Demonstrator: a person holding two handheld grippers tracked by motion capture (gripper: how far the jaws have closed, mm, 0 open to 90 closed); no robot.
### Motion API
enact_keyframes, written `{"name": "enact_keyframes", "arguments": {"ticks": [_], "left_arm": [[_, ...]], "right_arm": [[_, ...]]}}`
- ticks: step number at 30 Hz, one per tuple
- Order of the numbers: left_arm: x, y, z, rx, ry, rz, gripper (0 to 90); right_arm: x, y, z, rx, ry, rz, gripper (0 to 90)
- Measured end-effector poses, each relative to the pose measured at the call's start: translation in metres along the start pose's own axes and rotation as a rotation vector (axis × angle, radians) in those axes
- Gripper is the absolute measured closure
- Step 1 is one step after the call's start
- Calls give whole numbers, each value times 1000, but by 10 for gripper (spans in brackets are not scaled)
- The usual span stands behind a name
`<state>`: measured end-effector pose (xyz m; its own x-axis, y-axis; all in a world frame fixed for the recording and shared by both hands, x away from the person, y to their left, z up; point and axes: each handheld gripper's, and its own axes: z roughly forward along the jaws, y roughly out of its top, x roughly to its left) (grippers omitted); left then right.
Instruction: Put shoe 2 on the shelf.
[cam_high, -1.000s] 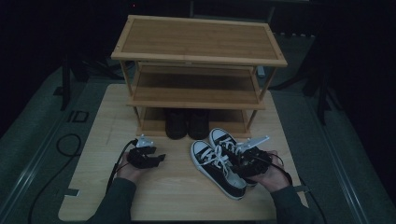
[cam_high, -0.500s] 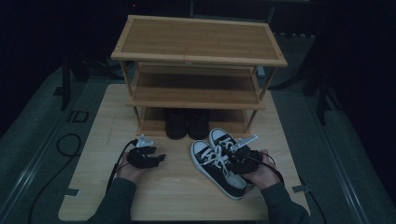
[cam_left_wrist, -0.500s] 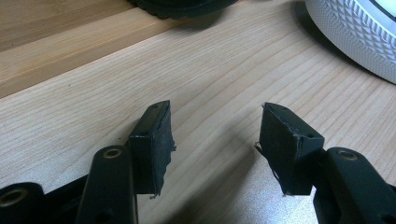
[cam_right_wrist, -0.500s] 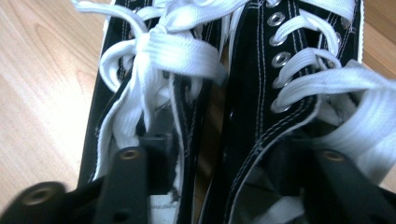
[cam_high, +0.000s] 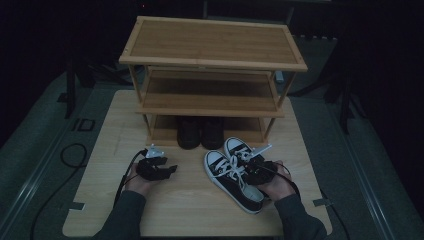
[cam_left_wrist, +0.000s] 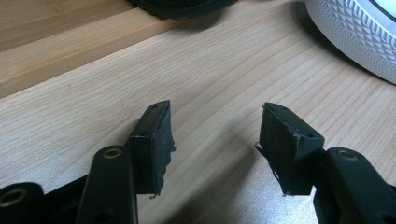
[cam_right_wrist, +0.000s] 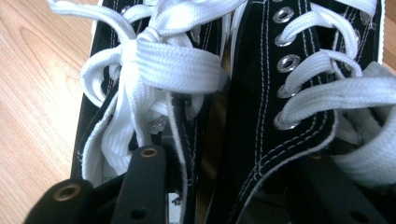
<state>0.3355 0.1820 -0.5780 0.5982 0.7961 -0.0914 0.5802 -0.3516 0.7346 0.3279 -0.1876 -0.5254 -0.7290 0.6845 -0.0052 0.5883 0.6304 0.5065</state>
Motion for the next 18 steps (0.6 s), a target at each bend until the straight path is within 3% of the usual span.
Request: {"name": "enact_keyframes", "arguments": {"ticks": [6, 18], "left_arm": [[0, 0, 0, 0, 1, 1, 446], [0, 0, 0, 0, -1, 0, 446]], "right_arm": [[-2, 0, 0, -6, 16, -2, 766], [-8, -3, -3, -25, 47, 24, 848]]}}
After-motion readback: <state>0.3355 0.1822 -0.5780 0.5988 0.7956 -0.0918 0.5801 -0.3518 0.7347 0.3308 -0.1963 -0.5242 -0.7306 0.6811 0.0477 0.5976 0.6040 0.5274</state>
